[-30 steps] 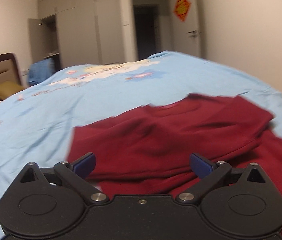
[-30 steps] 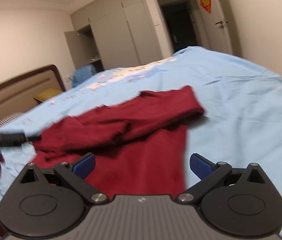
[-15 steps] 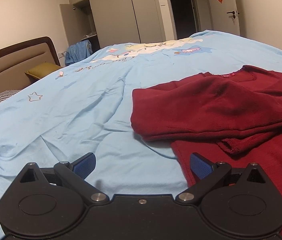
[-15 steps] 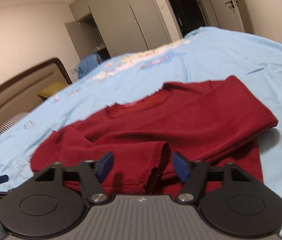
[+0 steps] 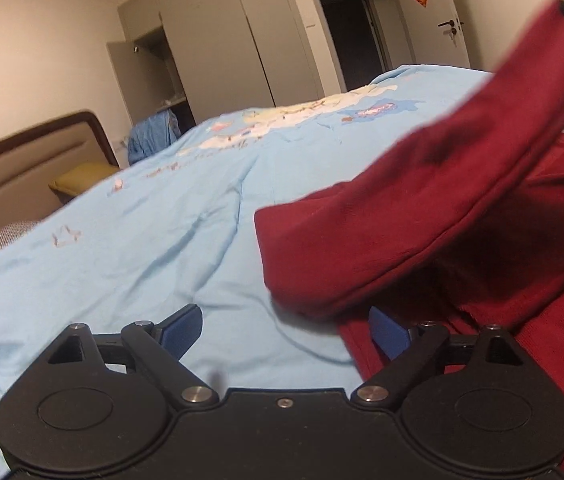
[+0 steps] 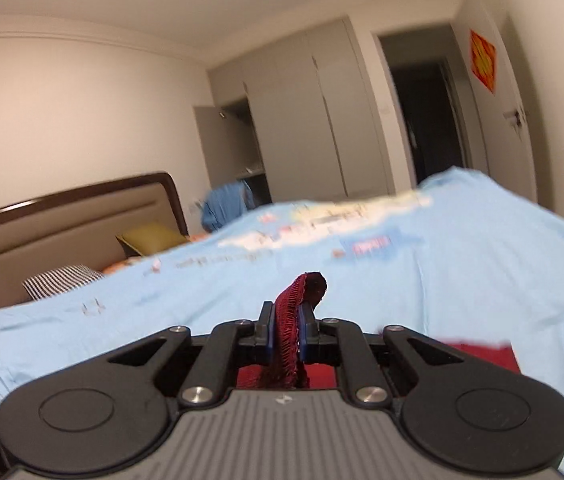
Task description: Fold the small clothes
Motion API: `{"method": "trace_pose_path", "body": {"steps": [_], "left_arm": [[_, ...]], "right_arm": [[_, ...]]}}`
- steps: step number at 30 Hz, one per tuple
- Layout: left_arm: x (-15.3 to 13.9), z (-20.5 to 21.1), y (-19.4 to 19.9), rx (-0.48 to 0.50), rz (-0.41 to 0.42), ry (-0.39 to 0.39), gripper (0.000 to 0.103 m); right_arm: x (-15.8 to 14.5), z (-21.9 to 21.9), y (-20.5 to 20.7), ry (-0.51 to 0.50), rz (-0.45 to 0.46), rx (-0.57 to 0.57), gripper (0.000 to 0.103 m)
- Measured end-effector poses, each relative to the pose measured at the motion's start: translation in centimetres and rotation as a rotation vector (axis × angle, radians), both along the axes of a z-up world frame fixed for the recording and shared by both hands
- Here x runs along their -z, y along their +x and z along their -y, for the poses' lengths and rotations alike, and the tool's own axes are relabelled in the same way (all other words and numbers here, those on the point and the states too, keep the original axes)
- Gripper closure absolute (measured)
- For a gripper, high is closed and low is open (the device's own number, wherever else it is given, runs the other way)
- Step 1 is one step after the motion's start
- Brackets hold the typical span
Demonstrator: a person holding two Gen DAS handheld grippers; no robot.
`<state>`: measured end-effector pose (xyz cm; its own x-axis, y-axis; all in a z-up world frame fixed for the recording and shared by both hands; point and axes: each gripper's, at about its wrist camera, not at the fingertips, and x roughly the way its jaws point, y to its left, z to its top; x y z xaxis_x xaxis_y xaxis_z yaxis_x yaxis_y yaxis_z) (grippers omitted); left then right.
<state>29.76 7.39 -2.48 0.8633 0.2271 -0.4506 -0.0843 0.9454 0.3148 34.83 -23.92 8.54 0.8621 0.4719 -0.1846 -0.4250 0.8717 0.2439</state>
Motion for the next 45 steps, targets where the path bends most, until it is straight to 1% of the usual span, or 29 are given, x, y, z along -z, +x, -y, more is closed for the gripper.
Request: {"method": "trace_pose_path", "body": {"steps": [2,4,5,6,7,8,9,10,12,14,15,16,19,21,23,26,28,30,32,35,37,38,39,40,41,43,44,45], "left_arm": [[0.0,0.6,0.8,0.02,0.017,0.034,0.018],[0.2,1.3,1.7,0.023,0.025,0.077,0.028],[0.2,1.5,1.9,0.019,0.035,0.093,0.03],[0.2,1.7,2.2,0.016,0.044,0.102,0.036],[0.1,1.8,2.4,0.015,0.049,0.103,0.046],[-0.1,1.9,2.5,0.013,0.051,0.1,0.051],[-0.2,1.9,2.6,0.006,0.055,0.098,0.058],[-0.4,1.8,2.5,-0.007,0.062,0.098,0.06],[-0.6,1.5,2.3,-0.033,0.081,0.113,0.061],[-0.6,1.1,2.2,-0.043,0.078,0.124,0.071],[-0.7,0.7,2.1,-0.04,0.069,0.113,0.087],[-0.8,0.4,2.0,-0.033,0.06,0.09,0.094],[-1.1,-0.3,1.6,-0.034,0.06,0.041,0.098],[-1.1,-0.6,1.2,-0.038,0.067,0.033,0.099],[-0.8,-0.7,0.9,-0.046,0.061,0.037,0.099],[0.2,-1.1,0.9,-0.064,0.017,0.036,0.099],[0.6,-1.3,1.0,-0.066,-0.012,0.017,0.099],[0.8,-1.4,1.1,-0.06,-0.026,0.028,0.099],[0.6,-1.4,1.4,-0.055,-0.036,0.038,0.098],[0.4,-1.7,1.4,-0.047,-0.048,0.014,0.095],[0.3,-1.8,1.1,-0.044,-0.061,-0.004,0.085],[0.3,-1.8,0.8,-0.045,-0.07,-0.011,0.083],[0.3,-1.8,0.4,-0.044,-0.076,-0.018,0.082],[0.4,-1.9,0.0,-0.045,-0.08,-0.022,0.075],[0.4,-1.9,-0.6,-0.046,-0.081,-0.025,0.071],[0.3,-2.0,-1.7,-0.054,-0.08,-0.04,0.057],[0.2,-2.1,-2.4,-0.059,-0.079,-0.051,0.052],[0.1,-2.2,-3.0,-0.065,-0.078,-0.068,0.043]], "right_arm": [[-2.2,-0.6,0.2,-0.001,0.046,-0.023,0.09],[-3.8,-1.4,0.1,-0.015,0.091,-0.045,0.09],[-4.4,-1.8,-0.1,-0.026,0.111,-0.054,0.09],[-4.9,-2.1,-0.2,-0.037,0.13,-0.062,0.09],[-5.4,-2.5,-0.3,-0.05,0.147,-0.068,0.09],[-5.7,-2.7,-0.5,-0.062,0.161,-0.069,0.09],[-5.9,-2.9,-0.6,-0.074,0.173,-0.069,0.09],[-6.0,-3.1,-0.8,-0.085,0.184,-0.066,0.09],[-6.0,-3.1,-1.1,-0.101,0.196,-0.056,0.09],[-5.8,-2.9,-1.2,-0.101,0.187,-0.049,0.09],[-5.6,-2.8,-1.2,-0.097,0.179,-0.047,0.09],[-5.3,-2.7,-1.1,-0.092,0.166,-0.044,0.09],[-3.5,-1.9,-1.3,-0.084,0.117,-0.036,0.09],[-1.1,-1.2,-1.7,-0.102,0.058,-0.027,0.09],[2.1,-0.6,-2.2,-0.13,-0.032,-0.024,0.09],[7.3,0.0,-2.7,-0.146,-0.203,-0.013,0.09],[9.9,0.1,-3.3,-0.153,-0.277,-0.016,0.09],[11.4,0.1,-4.0,-0.175,-0.302,-0.016,0.09],[12.2,0.3,-5.0,-0.182,-0.307,-0.019,0.09],[12.3,0.4,-5.7,-0.196,-0.294,-0.016,0.089],[11.9,0.2,-5.7,-0.202,-0.295,-0.015,0.087],[12.0,0.3,-6.0,-0.204,-0.299,-0.012,0.085],[12.0,0.4,-6.1,-0.204,-0.303,-0.01,0.078],[11.9,0.6,-6.2,-0.202,-0.306,-0.006,0.076],[11.9,0.8,-6.4,-0.2,-0.308,-0.002,0.071],[12.0,1.4,-6.9,-0.196,-0.31,0.001,0.06],[11.9,1.7,-7.2,-0.197,-0.31,0.004,0.052],[11.9,2.0,-7.5,-0.202,-0.307,0.007,0.045]]}}
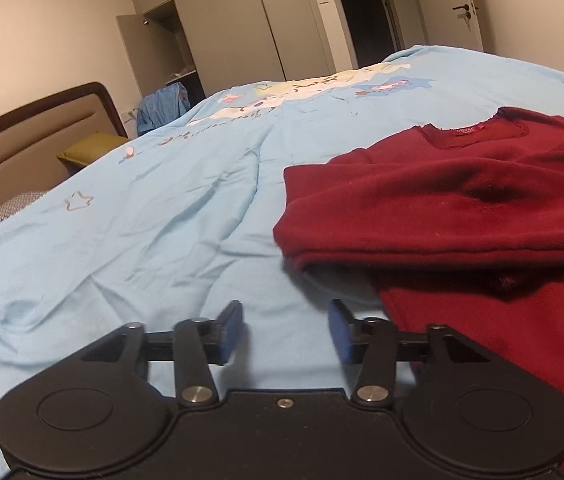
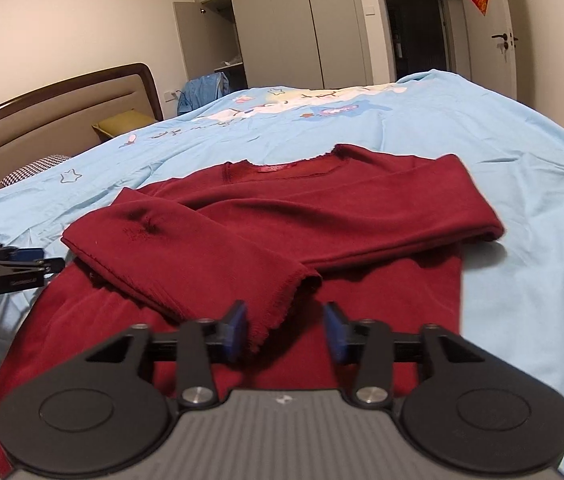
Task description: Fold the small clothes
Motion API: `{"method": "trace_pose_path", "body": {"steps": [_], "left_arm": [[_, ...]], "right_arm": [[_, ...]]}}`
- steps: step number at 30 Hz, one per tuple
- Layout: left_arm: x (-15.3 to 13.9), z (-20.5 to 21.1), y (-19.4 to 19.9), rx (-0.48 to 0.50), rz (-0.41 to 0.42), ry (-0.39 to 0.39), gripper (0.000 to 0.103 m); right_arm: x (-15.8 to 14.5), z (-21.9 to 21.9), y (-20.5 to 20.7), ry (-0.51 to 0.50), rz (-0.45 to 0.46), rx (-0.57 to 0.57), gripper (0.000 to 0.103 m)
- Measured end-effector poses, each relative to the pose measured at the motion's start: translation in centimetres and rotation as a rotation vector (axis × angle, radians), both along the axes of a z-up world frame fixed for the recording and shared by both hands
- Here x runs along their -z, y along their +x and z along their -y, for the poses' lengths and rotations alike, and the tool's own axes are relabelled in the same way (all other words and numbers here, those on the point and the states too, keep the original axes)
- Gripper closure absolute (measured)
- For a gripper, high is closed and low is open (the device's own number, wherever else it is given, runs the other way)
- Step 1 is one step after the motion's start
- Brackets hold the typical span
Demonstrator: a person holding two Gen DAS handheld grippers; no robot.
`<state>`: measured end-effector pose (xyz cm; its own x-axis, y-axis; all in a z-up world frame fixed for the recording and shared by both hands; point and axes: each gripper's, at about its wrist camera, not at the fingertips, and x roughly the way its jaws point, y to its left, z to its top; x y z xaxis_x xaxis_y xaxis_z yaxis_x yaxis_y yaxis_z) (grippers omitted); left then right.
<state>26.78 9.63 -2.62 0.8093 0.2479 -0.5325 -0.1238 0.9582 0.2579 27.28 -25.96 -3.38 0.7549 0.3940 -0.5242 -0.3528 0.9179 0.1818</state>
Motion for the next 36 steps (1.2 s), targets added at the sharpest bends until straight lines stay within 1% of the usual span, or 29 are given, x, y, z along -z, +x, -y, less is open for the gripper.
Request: {"method": "trace_pose_path", "body": {"steps": [1,2,3,4,6,7,11,16,17,18,19,20,21,22,24,25,26,29,30,33,36], "left_arm": [[-0.2,-0.1,-0.6,-0.006,0.002,-0.02,0.035],[-0.3,-0.3,-1.2,-0.013,0.004,-0.041,0.032],[-0.4,-0.5,-1.9,-0.018,0.008,-0.065,0.025],[-0.6,-0.6,-2.6,-0.02,0.011,-0.087,0.02],[-0.7,-0.7,-3.9,-0.021,0.008,-0.13,0.012],[-0.7,-0.6,-4.6,-0.02,0.008,-0.147,0.009],[-0.3,0.1,-7.3,0.008,0.0,-0.201,0.003],[0.8,1.4,-10.3,0.059,-0.046,-0.249,0.002],[0.9,1.6,-10.8,0.071,-0.055,-0.257,0.002],[1.1,1.9,-11.3,0.081,-0.061,-0.264,0.002],[1.3,2.2,-11.9,0.092,-0.067,-0.268,0.003],[1.4,2.3,-12.3,0.101,-0.072,-0.271,0.003],[1.5,2.5,-12.6,0.11,-0.079,-0.275,0.005],[1.6,2.7,-12.9,0.116,-0.086,-0.28,0.007],[1.9,3.0,-13.3,0.132,-0.104,-0.291,0.009],[2.0,3.2,-13.4,0.137,-0.107,-0.287,0.009],[2.0,3.4,-13.5,0.137,-0.108,-0.277,0.009],[1.5,3.6,-14.0,0.137,-0.09,-0.251,0.009],[1.4,3.6,-14.2,0.136,-0.084,-0.25,0.009],[1.3,3.2,-14.5,0.127,-0.082,-0.253,0.009],[1.4,3.1,-14.7,0.113,-0.087,-0.251,0.009]], "right_arm": [[0.0,0.3,-0.4,-0.007,0.004,0.001,0.042],[-0.1,0.7,-0.9,-0.013,0.007,0.003,0.035],[-0.1,1.0,-1.3,-0.021,0.009,0.005,0.03],[-0.1,1.5,-1.9,-0.031,0.011,0.008,0.028],[-0.1,2.3,-3.1,-0.046,0.019,0.02,0.016],[-0.1,2.7,-3.8,-0.051,0.022,0.026,0.014],[0.0,4.2,-6.4,-0.084,0.027,0.055,0.006],[0.4,5.9,-9.3,-0.094,-0.004,0.089,0.007],[0.5,6.2,-10.0,-0.091,-0.012,0.089,0.011],[0.6,6.3,-10.6,-0.091,-0.022,0.091,0.019],[0.7,6.4,-11.2,-0.093,-0.032,0.092,0.024],[0.9,6.4,-11.8,-0.094,-0.042,0.089,0.035],[1.0,6.5,-12.4,-0.094,-0.052,0.081,0.048],[1.2,6.5,-12.9,-0.094,-0.06,0.074,0.055],[1.5,6.5,-13.7,-0.104,-0.065,0.075,0.088],[1.5,6.6,-14.0,-0.105,-0.062,0.075,0.09],[1.3,6.7,-14.4,-0.111,-0.049,0.082,0.096],[0.1,7.4,-15.7,-0.143,0.004,0.117,0.097],[-0.3,7.9,-15.9,-0.143,0.009,0.131,0.097],[-0.3,9.1,-15.8,-0.138,-0.017,0.142,0.097],[0.3,8.7,-15.5,-0.158,-0.036,0.116,0.096]]}}
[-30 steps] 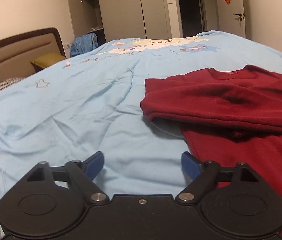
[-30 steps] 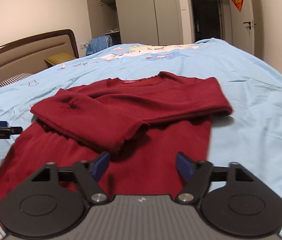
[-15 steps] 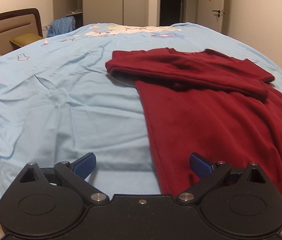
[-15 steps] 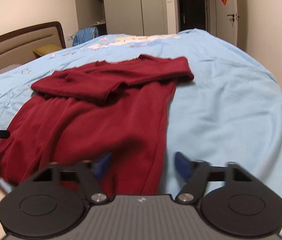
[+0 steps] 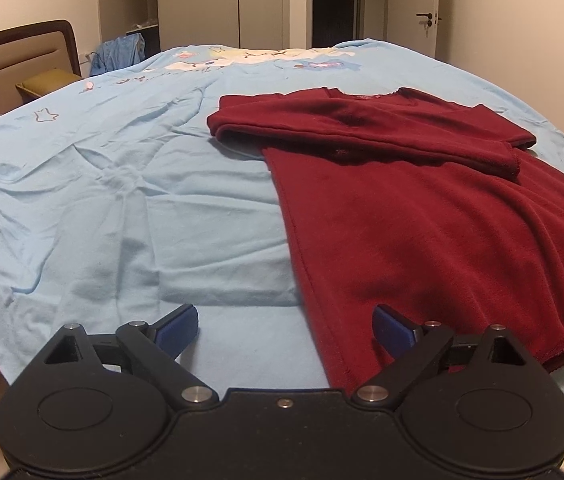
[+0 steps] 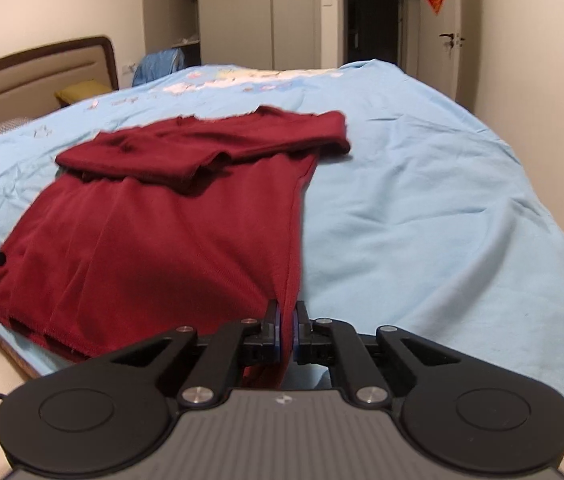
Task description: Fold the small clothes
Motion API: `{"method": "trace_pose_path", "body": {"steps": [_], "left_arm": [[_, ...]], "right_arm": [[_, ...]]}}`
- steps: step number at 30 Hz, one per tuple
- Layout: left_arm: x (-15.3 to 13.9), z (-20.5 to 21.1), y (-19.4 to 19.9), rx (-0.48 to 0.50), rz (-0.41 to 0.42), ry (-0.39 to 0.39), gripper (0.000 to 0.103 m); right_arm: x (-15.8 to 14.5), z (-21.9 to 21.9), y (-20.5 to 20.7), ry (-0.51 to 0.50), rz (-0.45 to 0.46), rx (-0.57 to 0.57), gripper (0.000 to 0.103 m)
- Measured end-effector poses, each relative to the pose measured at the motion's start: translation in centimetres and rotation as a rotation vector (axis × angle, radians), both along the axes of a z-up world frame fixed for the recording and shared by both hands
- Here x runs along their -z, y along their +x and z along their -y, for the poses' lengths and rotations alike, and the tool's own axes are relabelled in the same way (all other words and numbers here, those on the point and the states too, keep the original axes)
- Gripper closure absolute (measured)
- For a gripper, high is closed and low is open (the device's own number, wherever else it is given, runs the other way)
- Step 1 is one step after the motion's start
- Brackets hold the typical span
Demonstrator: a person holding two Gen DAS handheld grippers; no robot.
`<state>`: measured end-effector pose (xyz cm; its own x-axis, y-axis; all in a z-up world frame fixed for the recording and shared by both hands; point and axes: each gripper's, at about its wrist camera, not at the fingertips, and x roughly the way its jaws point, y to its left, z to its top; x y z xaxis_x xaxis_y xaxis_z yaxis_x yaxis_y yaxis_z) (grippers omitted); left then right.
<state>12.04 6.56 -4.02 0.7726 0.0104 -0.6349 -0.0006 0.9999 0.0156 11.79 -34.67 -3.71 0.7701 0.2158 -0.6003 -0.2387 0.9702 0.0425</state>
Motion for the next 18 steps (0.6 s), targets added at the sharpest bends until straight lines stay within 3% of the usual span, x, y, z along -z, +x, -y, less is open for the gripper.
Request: {"method": "trace_pose_path", "body": {"steps": [2,4,5,9,15,18], "left_arm": [[-0.2,-0.1,-0.3,-0.002,0.009,0.004,0.007],[-0.4,0.0,-0.7,-0.003,0.025,0.016,0.002],[-0.5,0.1,-0.8,-0.003,0.036,0.027,0.001],[-0.8,0.8,-1.0,0.018,0.057,0.065,0.001],[-1.0,2.5,-1.0,0.075,0.078,0.083,0.001],[-1.2,3.1,-1.1,0.095,0.096,0.085,0.001]], "right_arm": [[0.0,-0.3,-0.2,-0.016,0.007,-0.016,0.089],[-0.2,-0.5,-0.6,-0.049,0.026,-0.037,0.068],[-0.4,-0.6,-0.9,-0.076,0.041,-0.055,0.052],[-0.7,-2.2,-2.3,-0.231,0.077,-0.232,0.02],[1.4,-6.9,-4.7,-0.661,0.159,-0.505,0.017],[2.9,-8.3,-4.8,-0.784,0.152,-0.58,0.017]]}}
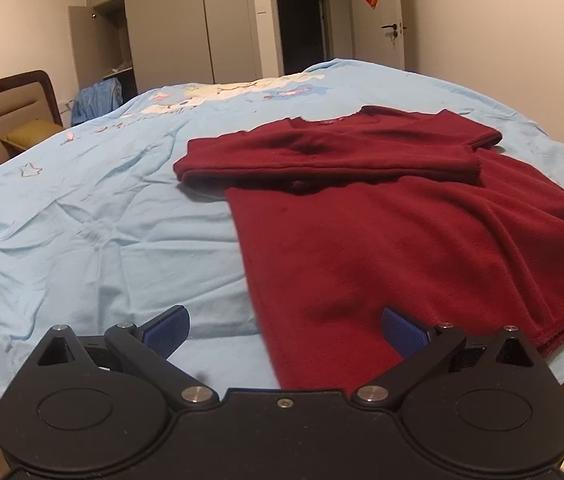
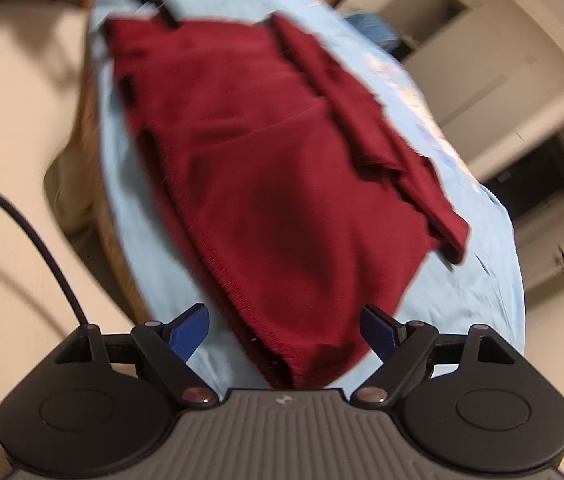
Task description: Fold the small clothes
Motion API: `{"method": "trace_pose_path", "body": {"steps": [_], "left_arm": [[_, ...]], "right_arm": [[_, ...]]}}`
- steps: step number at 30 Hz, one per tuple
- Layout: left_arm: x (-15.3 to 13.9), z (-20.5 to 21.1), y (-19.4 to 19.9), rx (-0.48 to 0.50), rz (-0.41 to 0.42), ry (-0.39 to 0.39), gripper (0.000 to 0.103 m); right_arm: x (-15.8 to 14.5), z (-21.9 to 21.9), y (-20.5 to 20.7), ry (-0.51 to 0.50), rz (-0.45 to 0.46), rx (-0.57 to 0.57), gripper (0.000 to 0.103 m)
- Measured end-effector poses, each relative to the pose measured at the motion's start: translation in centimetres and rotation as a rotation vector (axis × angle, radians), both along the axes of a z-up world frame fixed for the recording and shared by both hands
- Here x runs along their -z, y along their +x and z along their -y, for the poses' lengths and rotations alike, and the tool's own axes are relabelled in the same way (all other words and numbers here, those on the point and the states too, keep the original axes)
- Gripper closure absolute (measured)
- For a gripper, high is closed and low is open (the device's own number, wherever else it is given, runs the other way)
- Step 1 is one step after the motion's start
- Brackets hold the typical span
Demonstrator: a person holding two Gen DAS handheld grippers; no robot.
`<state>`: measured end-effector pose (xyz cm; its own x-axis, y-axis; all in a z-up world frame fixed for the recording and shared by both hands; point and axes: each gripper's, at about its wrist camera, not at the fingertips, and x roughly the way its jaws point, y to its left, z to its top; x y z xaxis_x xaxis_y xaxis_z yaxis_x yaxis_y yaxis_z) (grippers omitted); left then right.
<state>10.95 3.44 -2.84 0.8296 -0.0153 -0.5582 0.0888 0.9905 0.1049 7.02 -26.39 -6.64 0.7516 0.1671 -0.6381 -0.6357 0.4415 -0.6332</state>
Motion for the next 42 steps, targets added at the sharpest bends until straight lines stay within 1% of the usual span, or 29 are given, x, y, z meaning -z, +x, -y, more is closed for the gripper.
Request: {"method": "trace_pose_path", "body": {"steps": [4,7,10,12,13,14,15,17,20,24,26,28,29,30,32,33,34,35,36,37,39,41,42], "left_arm": [[-0.1,0.5,0.1,0.016,0.002,-0.01,0.001],[-0.1,0.5,0.3,0.018,-0.004,-0.019,0.001],[-0.1,0.5,0.3,0.025,-0.006,-0.025,0.001],[0.0,0.5,0.2,0.034,-0.005,-0.025,0.001],[-0.1,0.6,0.1,0.041,-0.002,-0.025,0.001],[-0.1,0.7,0.0,0.054,0.004,-0.023,0.001],[-0.1,0.8,-0.1,0.068,0.01,-0.022,0.001],[-0.3,1.3,-0.6,0.118,0.031,-0.012,0.001],[-0.6,2.7,-1.5,0.235,0.064,0.005,0.001],[-0.6,5.5,-2.3,0.372,0.091,0.044,0.001],[-0.2,7.2,-2.4,0.417,0.092,0.076,0.001],[0.3,8.7,-2.4,0.457,0.094,0.125,0.001],[0.6,9.5,-2.5,0.467,0.099,0.166,0.001],[0.9,10.1,-2.4,0.456,0.105,0.214,0.001],[1.7,10.8,-2.1,0.403,0.106,0.309,0.008],[1.9,10.7,-1.8,0.381,0.095,0.34,0.018],[2.2,10.4,-1.6,0.363,0.083,0.357,0.033],[2.3,10.0,-1.3,0.34,0.066,0.37,0.041],[2.4,9.4,-1.0,0.314,0.049,0.377,0.057],[2.5,8.7,-0.8,0.287,0.035,0.379,0.067],[2.5,7.3,-0.6,0.24,0.029,0.374,0.072],[2.3,6.0,-0.8,0.195,0.045,0.388,0.076],[2.3,5.4,-1.0,0.176,0.056,0.399,0.082]], "right_arm": [[1.2,-1.0,0.3,-0.086,-0.006,-0.037,0.019],[1.9,-1.6,0.2,-0.144,0.038,-0.059,0.027],[2.6,-1.8,-0.4,-0.177,0.06,-0.11,0.043],[2.9,-1.8,-1.0,-0.193,0.081,-0.14,0.063],[3.0,-1.6,-1.1,-0.199,0.095,-0.147,0.07],[3.0,-1.6,-1.3,-0.202,0.112,-0.15,0.082],[2.9,-1.6,-1.3,-0.194,0.123,-0.148,0.087],[1.9,-1.6,-1.2,-0.129,0.119,-0.127,0.089],[-0.9,-1.5,-0.6,0.05,0.106,-0.061,0.09],[-4.8,-1.4,0.7,0.243,0.147,0.002,0.09],[-6.4,-1.3,1.2,0.327,0.17,0.022,0.09],[-7.7,-1.1,1.7,0.387,0.194,0.034,0.09],[-8.1,-1.1,1.7,0.406,0.21,0.035,0.091],[-8.5,-1.1,1.8,0.419,0.229,0.034,0.091],[-9.1,-1.1,1.3,0.43,0.264,0.028,0.091],[-9.3,-1.0,1.1,0.436,0.275,0.028,0.091],[-9.4,-0.9,0.9,0.443,0.282,0.029,0.091],[-9.7,-0.7,0.0,0.451,0.289,0.031,0.091],[-9.8,-0.6,-0.2,0.457,0.296,0.034,0.091],[-9.9,-0.4,-0.6,0.46,0.304,0.039,0.091],[-10.0,-0.2,-1.0,0.462,0.319,0.053,0.092],[-10.0,0.1,-1.7,0.473,0.318,0.076,0.092],[-9.9,0.3,-1.9,0.475,0.314,0.088,0.092]]}}
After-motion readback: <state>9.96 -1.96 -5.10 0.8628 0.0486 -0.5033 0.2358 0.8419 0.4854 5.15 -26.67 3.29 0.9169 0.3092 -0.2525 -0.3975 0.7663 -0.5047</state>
